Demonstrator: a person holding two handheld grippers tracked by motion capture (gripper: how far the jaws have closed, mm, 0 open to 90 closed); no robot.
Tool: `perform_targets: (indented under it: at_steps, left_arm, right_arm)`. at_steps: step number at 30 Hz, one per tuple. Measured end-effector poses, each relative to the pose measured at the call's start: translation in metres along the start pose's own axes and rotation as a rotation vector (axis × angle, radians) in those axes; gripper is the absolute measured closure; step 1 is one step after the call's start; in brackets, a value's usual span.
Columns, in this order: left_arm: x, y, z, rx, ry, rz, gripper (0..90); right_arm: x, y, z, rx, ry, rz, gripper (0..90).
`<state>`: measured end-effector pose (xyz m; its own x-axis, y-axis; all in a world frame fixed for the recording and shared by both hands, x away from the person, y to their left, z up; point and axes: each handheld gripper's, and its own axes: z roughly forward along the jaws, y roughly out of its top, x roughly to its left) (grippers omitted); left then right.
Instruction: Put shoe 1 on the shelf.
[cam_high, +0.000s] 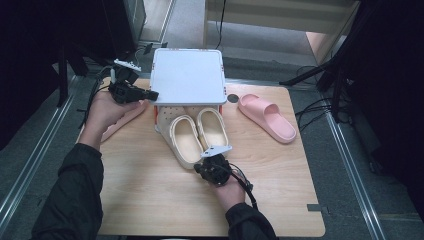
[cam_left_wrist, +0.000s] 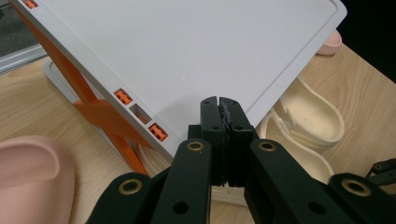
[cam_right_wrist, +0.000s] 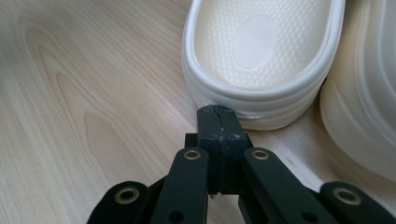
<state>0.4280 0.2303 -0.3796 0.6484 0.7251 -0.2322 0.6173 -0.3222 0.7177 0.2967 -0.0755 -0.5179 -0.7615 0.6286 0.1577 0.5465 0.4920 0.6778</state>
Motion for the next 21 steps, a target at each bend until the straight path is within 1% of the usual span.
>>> perform_targets:
  at_steps: [4, 7, 10, 11, 12, 13, 14, 15, 16, 19, 21]
  left_arm:
    - [0.000, 0.000, 0.000, -0.001, -0.002, 0.002, 89.1]
    - [0.000, 0.000, 0.000, 0.000, 0.000, 0.001, 89.1]
    - [0.000, 0.000, 0.000, -0.001, -0.002, 0.001, 89.1]
    - [0.000, 0.000, 0.000, -0.001, -0.002, 0.002, 89.1]
    - [0.000, 0.000, 0.000, -0.001, -0.003, 0.002, 89.1]
    - [0.001, 0.000, 0.000, -0.002, -0.006, -0.003, 89.1]
    - [0.001, -0.001, 0.000, -0.003, -0.007, -0.004, 89.1]
    - [0.001, -0.001, 0.000, -0.005, -0.006, -0.007, 89.1]
    - [0.001, -0.001, 0.000, -0.003, -0.007, -0.006, 89.1]
    - [0.000, 0.000, 0.000, 0.000, -0.005, -0.001, 89.1]
    - [0.000, 0.000, 0.000, -0.001, -0.004, -0.005, 89.1]
  right_arm:
    - [0.002, 0.005, 0.004, 0.004, -0.015, -0.010, 90.0]
    - [0.006, 0.011, 0.009, 0.007, -0.016, -0.022, 90.0]
    - [0.008, 0.019, 0.013, -0.001, -0.013, -0.018, 90.0]
    - [0.009, 0.021, 0.014, -0.003, -0.020, -0.012, 90.0]
    - [0.011, 0.023, 0.015, -0.020, -0.030, -0.022, 90.0]
    - [0.011, 0.026, 0.015, -0.035, -0.037, -0.023, 90.0]
    - [0.012, 0.029, 0.016, -0.054, -0.038, -0.002, 90.0]
    - [0.012, 0.032, 0.017, -0.069, -0.037, 0.005, 90.0]
    - [0.012, 0.035, 0.017, -0.069, -0.039, 0.010, 90.0]
    - [0.012, 0.044, 0.025, -0.054, -0.056, 0.001, 90.0]
    - [0.011, 0.050, 0.030, -0.042, -0.070, 0.012, 90.0]
